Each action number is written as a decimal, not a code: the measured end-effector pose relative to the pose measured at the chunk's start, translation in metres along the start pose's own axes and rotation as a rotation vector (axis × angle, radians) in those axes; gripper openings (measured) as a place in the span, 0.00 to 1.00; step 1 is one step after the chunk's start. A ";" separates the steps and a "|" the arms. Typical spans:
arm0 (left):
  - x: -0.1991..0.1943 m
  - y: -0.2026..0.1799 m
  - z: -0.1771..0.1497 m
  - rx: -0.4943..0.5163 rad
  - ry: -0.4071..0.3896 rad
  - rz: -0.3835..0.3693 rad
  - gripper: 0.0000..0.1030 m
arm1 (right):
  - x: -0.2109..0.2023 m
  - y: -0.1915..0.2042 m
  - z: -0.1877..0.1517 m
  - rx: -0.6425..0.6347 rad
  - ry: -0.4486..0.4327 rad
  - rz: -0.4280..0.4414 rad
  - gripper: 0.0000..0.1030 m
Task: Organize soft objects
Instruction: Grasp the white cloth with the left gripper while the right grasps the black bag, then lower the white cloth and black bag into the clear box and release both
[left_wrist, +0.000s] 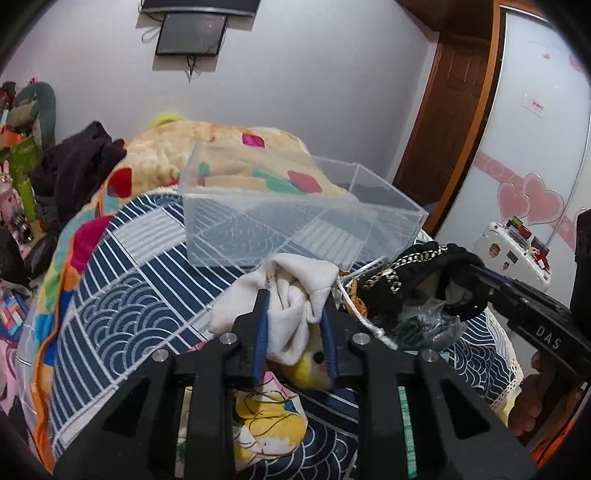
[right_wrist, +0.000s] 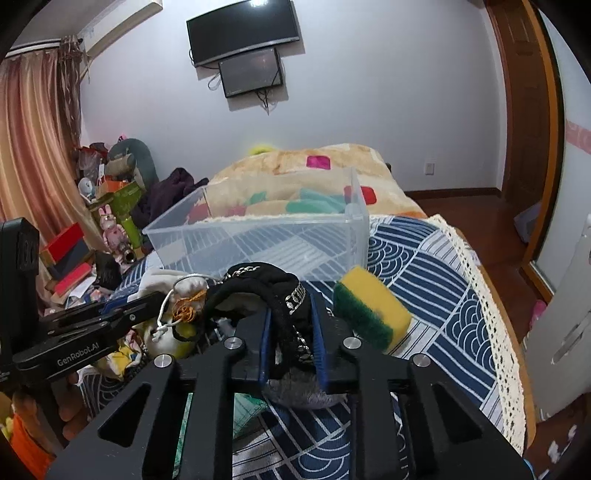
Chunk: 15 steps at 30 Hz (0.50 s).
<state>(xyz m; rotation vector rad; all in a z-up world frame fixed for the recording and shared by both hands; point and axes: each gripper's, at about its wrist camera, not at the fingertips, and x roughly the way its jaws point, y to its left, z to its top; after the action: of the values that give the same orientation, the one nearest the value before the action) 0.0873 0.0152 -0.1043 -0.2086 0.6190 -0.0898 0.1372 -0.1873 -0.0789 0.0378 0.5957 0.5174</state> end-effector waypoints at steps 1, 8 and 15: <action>-0.004 0.000 0.001 0.004 -0.013 0.004 0.24 | -0.002 0.000 0.002 0.002 -0.012 0.003 0.15; -0.026 0.002 0.014 -0.003 -0.077 0.001 0.23 | -0.016 0.006 0.010 -0.018 -0.076 -0.003 0.14; -0.042 0.007 0.035 0.010 -0.131 0.016 0.23 | -0.026 0.008 0.029 -0.031 -0.135 -0.019 0.14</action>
<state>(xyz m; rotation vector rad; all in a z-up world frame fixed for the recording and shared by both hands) 0.0742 0.0336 -0.0544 -0.1981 0.4894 -0.0631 0.1308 -0.1897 -0.0394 0.0370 0.4557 0.5019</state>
